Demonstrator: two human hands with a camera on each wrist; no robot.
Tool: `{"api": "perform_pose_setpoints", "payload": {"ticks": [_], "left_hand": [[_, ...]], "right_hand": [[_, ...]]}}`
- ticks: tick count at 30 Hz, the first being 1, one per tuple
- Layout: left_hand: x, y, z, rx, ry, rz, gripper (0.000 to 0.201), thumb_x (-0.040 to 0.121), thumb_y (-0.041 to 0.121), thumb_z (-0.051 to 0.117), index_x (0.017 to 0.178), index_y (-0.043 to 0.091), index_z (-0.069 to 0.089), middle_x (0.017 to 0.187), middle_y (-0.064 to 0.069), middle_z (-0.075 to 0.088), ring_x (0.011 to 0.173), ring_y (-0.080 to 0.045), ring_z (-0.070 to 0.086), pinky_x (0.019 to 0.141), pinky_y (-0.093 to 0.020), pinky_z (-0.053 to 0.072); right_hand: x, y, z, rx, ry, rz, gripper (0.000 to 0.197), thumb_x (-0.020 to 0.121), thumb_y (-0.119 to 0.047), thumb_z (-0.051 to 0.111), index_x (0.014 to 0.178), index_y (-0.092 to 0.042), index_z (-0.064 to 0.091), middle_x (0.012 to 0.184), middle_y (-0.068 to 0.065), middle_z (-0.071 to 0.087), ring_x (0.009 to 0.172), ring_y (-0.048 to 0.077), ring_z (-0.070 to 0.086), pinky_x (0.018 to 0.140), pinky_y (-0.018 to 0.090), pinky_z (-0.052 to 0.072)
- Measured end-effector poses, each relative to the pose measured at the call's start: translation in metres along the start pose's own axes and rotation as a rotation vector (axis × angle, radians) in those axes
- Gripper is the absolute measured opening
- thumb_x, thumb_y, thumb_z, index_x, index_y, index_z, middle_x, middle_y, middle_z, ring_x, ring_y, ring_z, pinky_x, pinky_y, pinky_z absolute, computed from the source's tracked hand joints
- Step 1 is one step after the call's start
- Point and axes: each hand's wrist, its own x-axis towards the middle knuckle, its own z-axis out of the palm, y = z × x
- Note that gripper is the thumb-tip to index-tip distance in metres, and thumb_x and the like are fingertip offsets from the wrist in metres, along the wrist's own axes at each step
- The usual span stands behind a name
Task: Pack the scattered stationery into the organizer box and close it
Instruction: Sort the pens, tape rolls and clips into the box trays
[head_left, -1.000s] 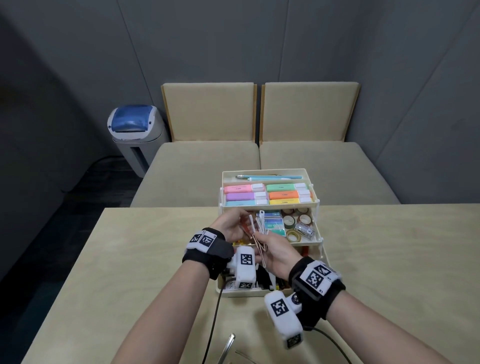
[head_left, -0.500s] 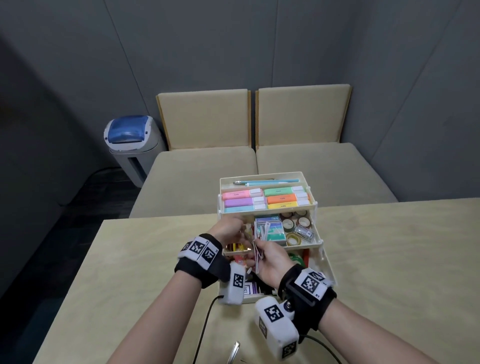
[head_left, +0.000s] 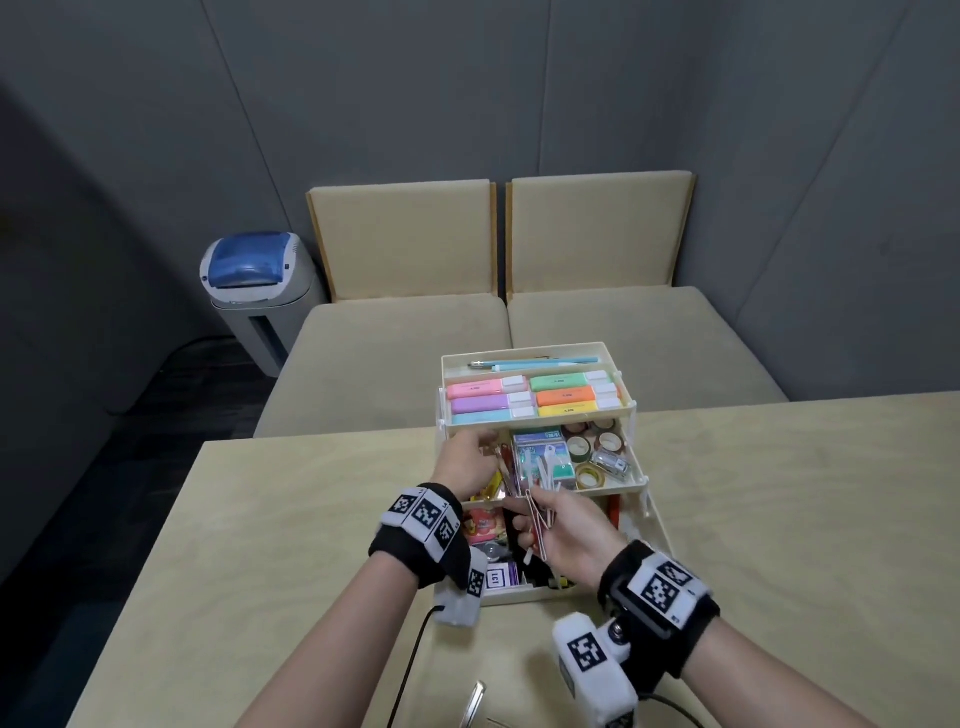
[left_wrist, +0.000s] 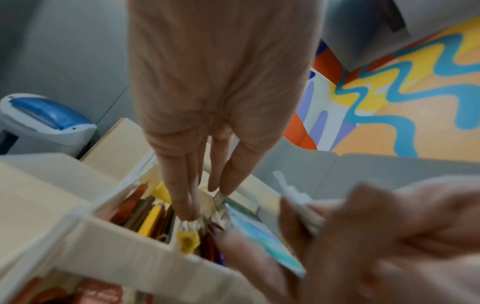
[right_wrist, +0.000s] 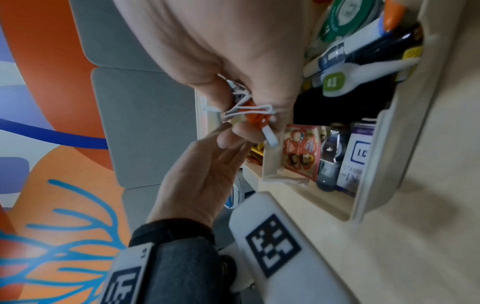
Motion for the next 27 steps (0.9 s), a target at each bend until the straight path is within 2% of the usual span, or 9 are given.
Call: {"api": "perform_pose_setpoints", "payload": {"ticks": [2,4,5,7,12,17,20,22,27], "left_hand": [[-0.005,-0.002,0.004,0.02,0.081,0.061,0.037,0.089,0.004,0.053,0.124,0.009,0.061,0.127,-0.006,0.062,0.118,-0.02,0.057,0.103,-0.031,0.043],[-0.016,-0.008,0.011,0.098,0.186,0.142,0.021,0.089,0.013,0.057,0.108,0.015,0.066,0.11,-0.002,0.065,0.103,-0.02,0.061,0.091,-0.032,0.048],[-0.022,-0.013,0.014,0.161,0.227,0.175,0.012,0.089,0.022,0.058,0.099,0.017,0.064,0.102,0.0,0.063,0.094,-0.018,0.06,0.083,-0.031,0.049],[-0.035,-0.022,0.022,0.28,0.246,0.216,0.016,0.089,0.034,0.059,0.091,0.018,0.057,0.094,0.003,0.056,0.083,-0.016,0.056,0.072,-0.028,0.046],[-0.041,-0.027,0.031,0.293,0.252,0.202,0.008,0.089,0.022,0.058,0.094,0.015,0.061,0.097,-0.001,0.059,0.09,-0.019,0.057,0.076,-0.027,0.043],[-0.032,-0.016,0.024,0.159,0.212,-0.047,0.019,0.083,0.012,0.062,0.101,0.012,0.062,0.099,-0.005,0.064,0.093,-0.023,0.06,0.072,-0.025,0.043],[-0.026,-0.009,0.023,0.102,0.16,-0.149,0.027,0.08,0.008,0.062,0.107,0.009,0.06,0.107,-0.007,0.063,0.101,-0.025,0.058,0.077,-0.027,0.044],[-0.022,-0.006,0.021,0.079,0.155,-0.174,0.025,0.079,0.007,0.063,0.104,0.008,0.061,0.107,-0.008,0.063,0.102,-0.025,0.058,0.079,-0.029,0.045],[-0.02,0.004,0.019,0.095,0.19,-0.16,0.011,0.082,0.004,0.058,0.087,0.006,0.067,0.098,-0.011,0.068,0.093,-0.028,0.061,0.068,-0.027,0.04]], "right_hand": [[-0.003,0.002,-0.009,0.015,0.005,-0.012,0.017,0.101,-0.01,0.039,0.111,0.0,0.048,0.092,0.018,0.064,0.057,0.017,0.049,0.049,0.026,0.037],[-0.003,0.003,-0.016,0.049,0.013,-0.006,0.015,0.101,-0.011,0.041,0.111,-0.003,0.048,0.095,0.018,0.064,0.057,0.016,0.047,0.044,0.024,0.038],[-0.002,0.004,-0.02,0.069,0.017,0.0,0.012,0.1,-0.011,0.041,0.108,-0.005,0.049,0.091,0.017,0.064,0.056,0.016,0.045,0.042,0.023,0.037],[-0.001,0.005,-0.027,0.091,0.024,-0.001,0.009,0.1,-0.011,0.042,0.101,-0.007,0.05,0.078,0.014,0.061,0.055,0.015,0.042,0.04,0.022,0.034],[-0.003,0.011,-0.036,0.079,0.008,-0.016,0.012,0.1,-0.01,0.041,0.095,-0.008,0.052,0.065,0.006,0.046,0.052,0.014,0.038,0.04,0.022,0.031],[-0.008,0.011,-0.039,0.069,-0.004,-0.014,0.012,0.1,-0.013,0.039,0.098,-0.009,0.05,0.064,0.004,0.046,0.051,0.013,0.037,0.043,0.023,0.031],[-0.011,0.011,-0.041,0.073,-0.006,-0.014,0.013,0.101,-0.012,0.038,0.097,-0.009,0.05,0.064,0.004,0.046,0.051,0.013,0.038,0.042,0.022,0.032],[-0.013,0.011,-0.04,0.079,-0.006,-0.015,0.013,0.101,-0.012,0.038,0.096,-0.009,0.05,0.064,0.004,0.045,0.05,0.013,0.037,0.041,0.022,0.032],[-0.014,0.008,-0.035,0.012,0.003,-0.035,0.008,0.1,-0.013,0.04,0.096,-0.009,0.046,0.064,0.004,0.045,0.051,0.013,0.038,0.042,0.022,0.031]]}}
